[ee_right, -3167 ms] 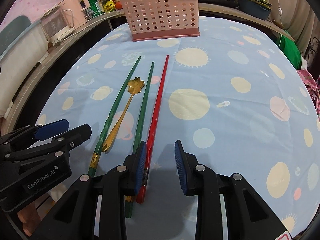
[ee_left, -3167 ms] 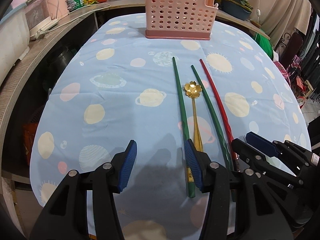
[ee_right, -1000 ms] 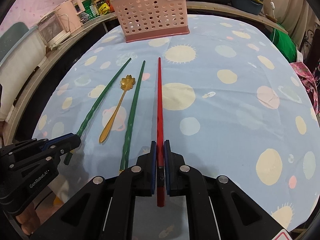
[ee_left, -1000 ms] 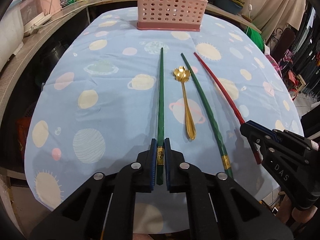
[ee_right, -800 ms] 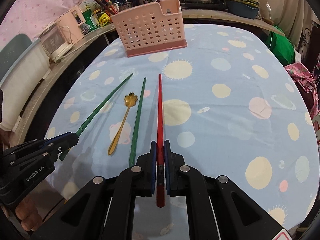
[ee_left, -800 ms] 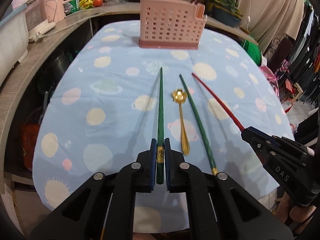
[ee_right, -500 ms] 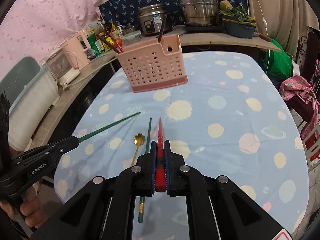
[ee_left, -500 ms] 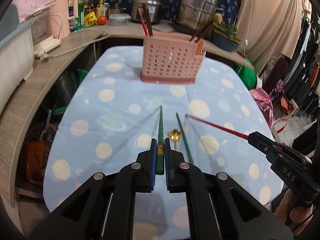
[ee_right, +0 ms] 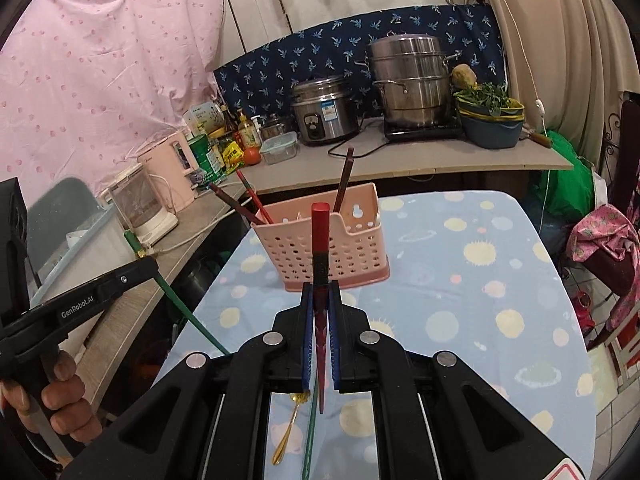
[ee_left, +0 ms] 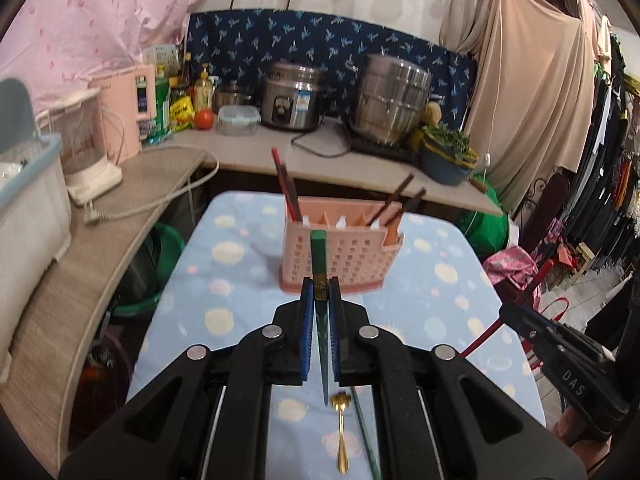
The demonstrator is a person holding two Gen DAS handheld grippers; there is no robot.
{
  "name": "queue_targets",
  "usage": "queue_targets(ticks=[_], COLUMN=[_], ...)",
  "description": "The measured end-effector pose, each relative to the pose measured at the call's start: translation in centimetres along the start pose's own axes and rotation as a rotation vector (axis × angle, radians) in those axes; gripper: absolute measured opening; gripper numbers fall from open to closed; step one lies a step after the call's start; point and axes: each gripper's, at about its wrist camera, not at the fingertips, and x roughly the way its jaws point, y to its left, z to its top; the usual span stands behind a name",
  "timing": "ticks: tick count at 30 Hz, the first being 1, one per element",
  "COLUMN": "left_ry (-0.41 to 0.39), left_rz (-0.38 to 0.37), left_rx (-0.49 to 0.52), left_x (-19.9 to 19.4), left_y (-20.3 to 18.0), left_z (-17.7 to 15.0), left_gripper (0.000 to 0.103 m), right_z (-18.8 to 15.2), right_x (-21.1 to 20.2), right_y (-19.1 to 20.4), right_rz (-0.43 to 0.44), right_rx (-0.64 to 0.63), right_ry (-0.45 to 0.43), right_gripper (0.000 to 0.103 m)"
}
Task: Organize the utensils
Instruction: 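Carry the red and green chopsticks into the pink basket and open both tools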
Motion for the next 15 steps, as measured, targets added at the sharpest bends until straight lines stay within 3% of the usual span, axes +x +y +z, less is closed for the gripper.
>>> queue_targets(ticks=[15], left_ry=[-0.27], left_rz=[-0.001], left_rx=[-0.041], left_x=[-0.3], left_y=[-0.5], left_z=[12.1], left_gripper=[0.007], right_z=[12.3], right_x=[2.8], right_y=[0.4], right_rz=[0.019], right_rx=[0.077], right_ry=[-0.269], right_gripper=[0.007])
